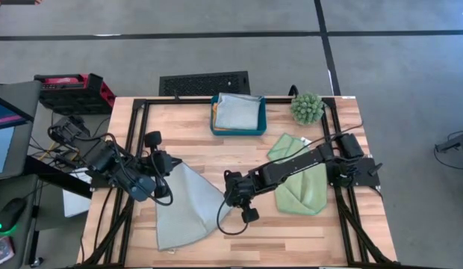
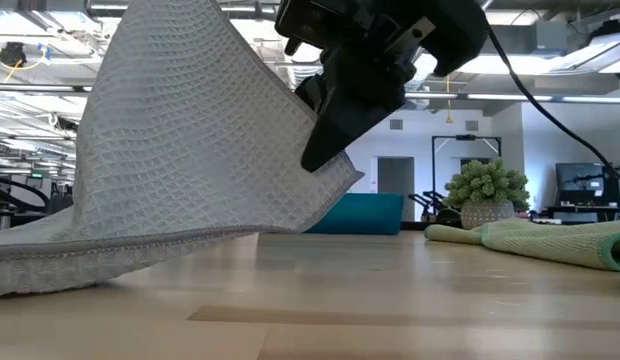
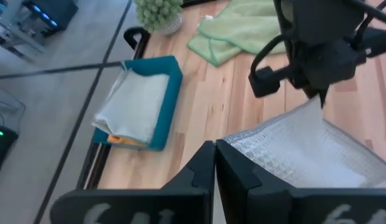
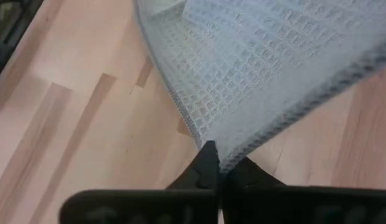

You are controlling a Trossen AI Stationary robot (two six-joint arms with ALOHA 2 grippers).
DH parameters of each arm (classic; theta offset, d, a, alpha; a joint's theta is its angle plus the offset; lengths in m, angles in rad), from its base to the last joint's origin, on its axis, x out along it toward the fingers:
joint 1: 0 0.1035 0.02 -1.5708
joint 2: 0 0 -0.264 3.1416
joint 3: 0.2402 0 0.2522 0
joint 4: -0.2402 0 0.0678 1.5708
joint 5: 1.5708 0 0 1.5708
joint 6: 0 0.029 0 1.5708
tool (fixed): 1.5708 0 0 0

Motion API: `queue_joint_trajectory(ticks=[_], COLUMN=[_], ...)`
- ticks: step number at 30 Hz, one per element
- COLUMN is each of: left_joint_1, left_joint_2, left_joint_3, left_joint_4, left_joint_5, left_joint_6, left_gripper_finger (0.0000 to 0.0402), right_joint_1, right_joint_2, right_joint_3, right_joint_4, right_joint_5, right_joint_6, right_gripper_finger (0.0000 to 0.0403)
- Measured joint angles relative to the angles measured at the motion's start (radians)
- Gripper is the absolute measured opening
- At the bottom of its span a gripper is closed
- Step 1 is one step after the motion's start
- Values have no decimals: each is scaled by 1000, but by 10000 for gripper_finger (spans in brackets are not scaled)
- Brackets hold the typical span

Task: Fold microfiber towels
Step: Fold the gray microfiber cloth

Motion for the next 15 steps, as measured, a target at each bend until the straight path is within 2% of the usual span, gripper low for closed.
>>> queue_joint_trajectory(ticks=[2,5,9,15], left_joint_1=[0,0,0,0], left_joint_2=[1,11,25,66], left_joint_3=[0,0,0,0], left_joint_4=[-24,-74,-159,-229], left_joint_5=[20,27,29,16], left_joint_6=[-17,-65,-154,-249], left_gripper_finger=[0,0,0,0], right_joint_1=[4,7,6,-6], right_joint_2=[-4,-34,-94,-234], right_joint_3=[0,0,0,0], right_joint_4=[-17,-64,-139,-208], right_joint_5=[12,94,198,236], right_joint_6=[-10,-5,-2,-27], right_gripper_finger=[13,22,9,11])
